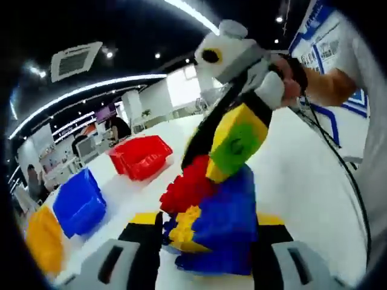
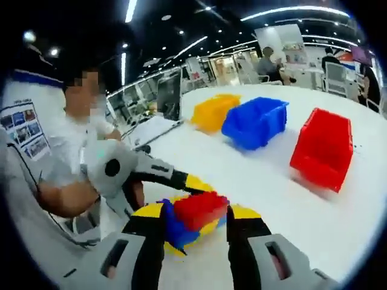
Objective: Take apart the toy blocks one by one and place each separated block into its matching bin, sorting the blocks by their type until all the connected pieces are disassembled and separated into the correct bins
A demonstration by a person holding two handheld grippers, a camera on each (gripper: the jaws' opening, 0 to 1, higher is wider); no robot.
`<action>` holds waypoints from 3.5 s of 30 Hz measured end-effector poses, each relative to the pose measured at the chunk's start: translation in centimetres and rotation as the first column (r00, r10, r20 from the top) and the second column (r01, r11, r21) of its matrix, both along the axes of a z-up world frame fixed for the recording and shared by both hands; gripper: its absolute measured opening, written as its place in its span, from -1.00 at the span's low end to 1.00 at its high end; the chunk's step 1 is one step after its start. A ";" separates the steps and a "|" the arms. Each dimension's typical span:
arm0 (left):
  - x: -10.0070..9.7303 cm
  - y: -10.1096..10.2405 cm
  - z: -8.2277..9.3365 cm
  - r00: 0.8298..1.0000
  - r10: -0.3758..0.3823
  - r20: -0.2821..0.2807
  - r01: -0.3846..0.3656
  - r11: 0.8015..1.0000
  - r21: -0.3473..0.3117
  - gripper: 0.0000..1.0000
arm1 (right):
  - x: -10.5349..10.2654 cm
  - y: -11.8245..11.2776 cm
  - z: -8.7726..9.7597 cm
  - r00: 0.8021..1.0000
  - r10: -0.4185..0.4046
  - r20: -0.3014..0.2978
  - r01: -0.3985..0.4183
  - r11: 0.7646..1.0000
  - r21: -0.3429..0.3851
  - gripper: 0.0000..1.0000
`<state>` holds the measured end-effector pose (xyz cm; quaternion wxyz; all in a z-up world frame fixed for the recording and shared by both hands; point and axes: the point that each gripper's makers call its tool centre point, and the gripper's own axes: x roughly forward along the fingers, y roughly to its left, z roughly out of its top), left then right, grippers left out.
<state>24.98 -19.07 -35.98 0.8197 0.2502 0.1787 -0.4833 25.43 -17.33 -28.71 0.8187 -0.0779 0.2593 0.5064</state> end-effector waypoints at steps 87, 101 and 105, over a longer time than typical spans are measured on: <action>-3.6 4.4 2.5 0.944 -0.324 -0.071 0.326 0.945 0.027 -0.24 | -2.3 2.5 -5.5 -0.113 0.993 0.042 -0.682 -0.047 -0.730 -0.48; -4.8 3.2 2.9 0.917 -0.394 -0.061 0.396 0.918 0.022 -0.26 | -3.0 0.8 -5.6 -0.006 0.999 0.049 -0.669 0.032 -0.743 -0.53; -4.8 3.1 3.0 0.915 -0.400 -0.063 0.402 0.915 0.034 -0.26 | -3.1 0.5 -5.5 0.017 0.998 0.056 -0.654 0.054 -0.754 -0.54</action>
